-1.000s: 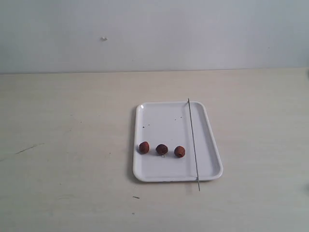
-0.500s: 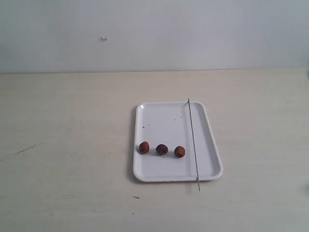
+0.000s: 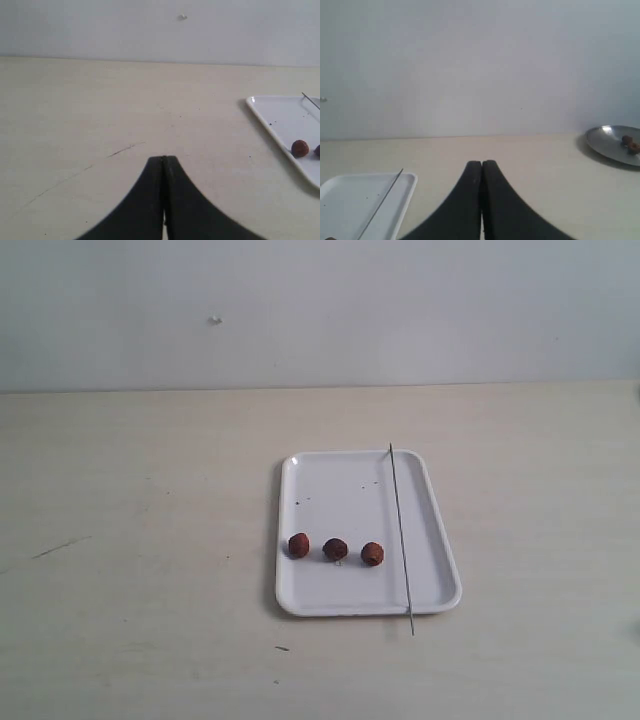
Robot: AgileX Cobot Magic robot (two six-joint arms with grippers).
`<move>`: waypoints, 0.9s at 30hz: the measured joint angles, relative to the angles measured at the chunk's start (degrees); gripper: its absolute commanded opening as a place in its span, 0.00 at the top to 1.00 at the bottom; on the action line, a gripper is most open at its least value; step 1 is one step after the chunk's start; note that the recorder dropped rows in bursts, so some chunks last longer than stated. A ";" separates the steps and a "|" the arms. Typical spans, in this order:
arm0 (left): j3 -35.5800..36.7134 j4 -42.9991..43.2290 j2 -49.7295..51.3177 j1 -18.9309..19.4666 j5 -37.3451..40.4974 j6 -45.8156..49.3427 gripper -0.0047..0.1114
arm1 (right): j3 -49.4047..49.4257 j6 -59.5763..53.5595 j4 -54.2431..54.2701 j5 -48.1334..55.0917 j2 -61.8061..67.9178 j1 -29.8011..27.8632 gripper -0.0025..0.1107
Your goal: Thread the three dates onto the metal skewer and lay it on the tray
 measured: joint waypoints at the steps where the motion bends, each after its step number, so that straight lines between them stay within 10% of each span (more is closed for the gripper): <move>1: 0.00 0.00 0.00 0.00 0.00 0.00 0.96 | 0.00 0.38 0.00 -0.83 0.00 0.00 0.98; 20: 0.00 0.00 0.00 0.00 0.00 0.00 0.96 | -0.28 26.09 4.99 -18.33 0.00 0.00 0.98; 27: 0.00 0.00 0.00 0.00 0.00 0.00 0.96 | -14.89 25.97 1.66 -14.65 8.15 0.00 0.98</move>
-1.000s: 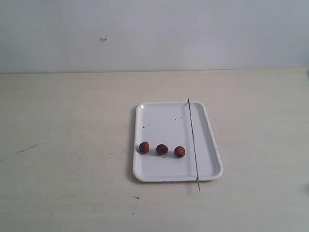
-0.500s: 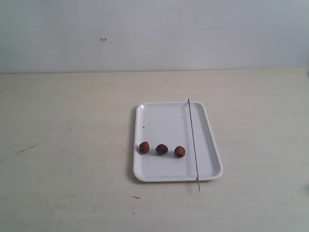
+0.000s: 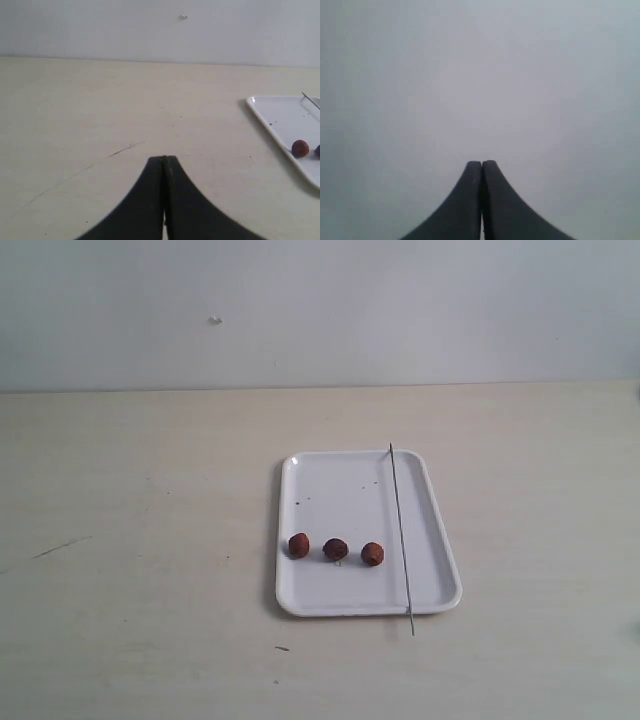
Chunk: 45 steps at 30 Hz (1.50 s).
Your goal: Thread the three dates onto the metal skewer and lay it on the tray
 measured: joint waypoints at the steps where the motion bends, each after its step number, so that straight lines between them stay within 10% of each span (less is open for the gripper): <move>1: 0.00 0.00 0.00 0.00 0.00 0.00 0.96 | -2.91 -0.58 -0.10 1.86 3.40 0.00 0.98; 20: 0.00 0.00 0.00 0.00 0.00 0.00 0.96 | -63.02 -15.82 2.42 69.77 84.51 12.56 0.98; 28: 0.00 0.00 0.00 0.00 0.00 0.00 0.96 | -64.16 -8.36 -3.25 68.23 100.66 21.83 0.98; 45: 0.00 0.00 0.00 0.00 0.00 0.00 0.96 | -68.78 -7.54 1.76 59.46 112.83 22.78 0.74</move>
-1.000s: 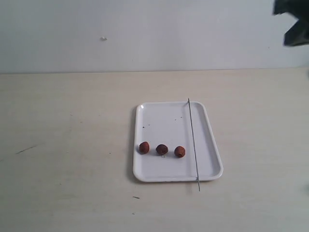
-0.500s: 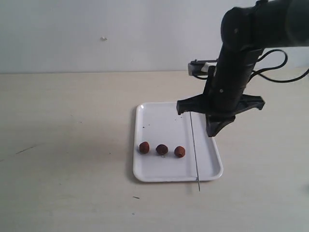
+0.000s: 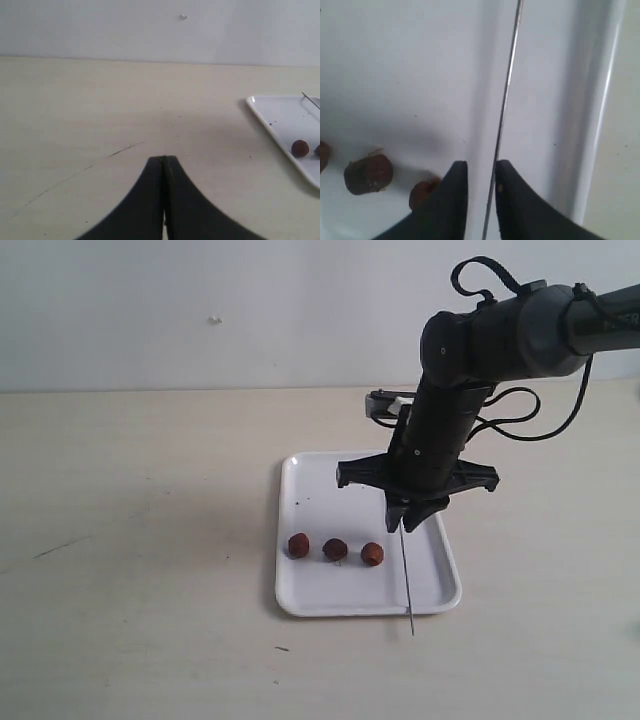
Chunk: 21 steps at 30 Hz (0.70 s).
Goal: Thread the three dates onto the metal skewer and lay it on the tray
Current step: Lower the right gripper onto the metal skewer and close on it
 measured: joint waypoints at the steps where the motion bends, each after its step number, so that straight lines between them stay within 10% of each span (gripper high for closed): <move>1: 0.00 0.00 0.00 0.00 0.00 0.00 0.96 | -0.14 0.13 0.00 -0.56 0.00 0.00 0.72; 21: 0.00 0.00 0.00 0.00 0.00 0.00 0.96 | -0.29 5.91 -3.17 -3.75 3.64 0.10 0.71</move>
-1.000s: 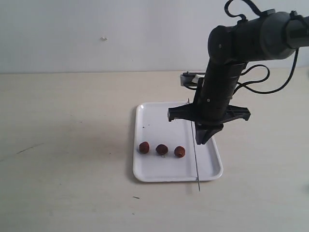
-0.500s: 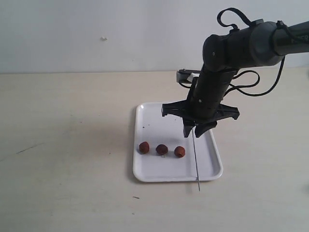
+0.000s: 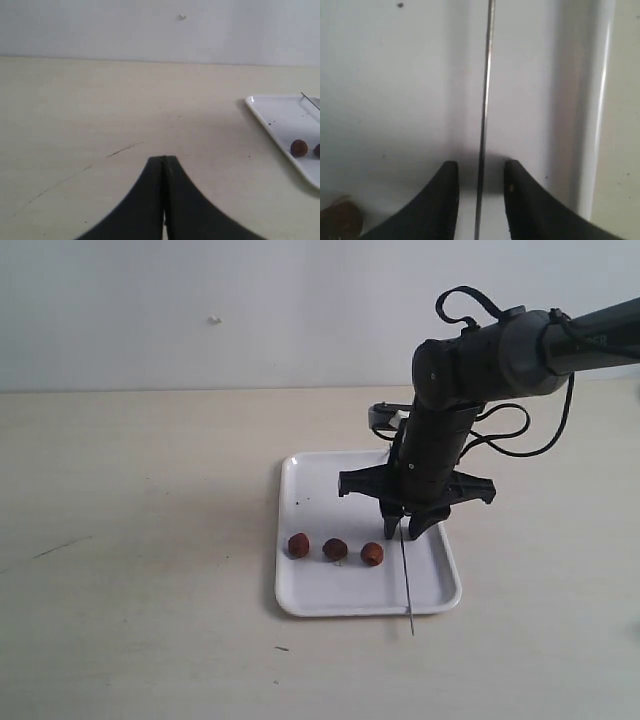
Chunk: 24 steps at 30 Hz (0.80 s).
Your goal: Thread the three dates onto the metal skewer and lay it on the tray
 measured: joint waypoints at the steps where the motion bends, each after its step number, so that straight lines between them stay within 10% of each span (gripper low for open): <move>1: 0.00 0.00 0.00 0.00 0.00 0.00 0.96 | 0.00 0.21 0.00 0.00 0.00 0.00 0.78; 4: 0.00 0.00 0.00 0.00 0.00 0.00 0.96 | 0.00 0.73 -0.22 0.00 0.09 0.00 0.98; 16: 0.00 0.00 0.00 0.00 0.00 0.00 0.96 | 0.00 -6.24 -1.63 1.55 -10.79 0.00 0.98; 24: 0.00 0.00 0.00 0.00 0.00 0.00 0.96 | 0.37 -12.12 -4.28 20.01 -31.37 0.00 0.98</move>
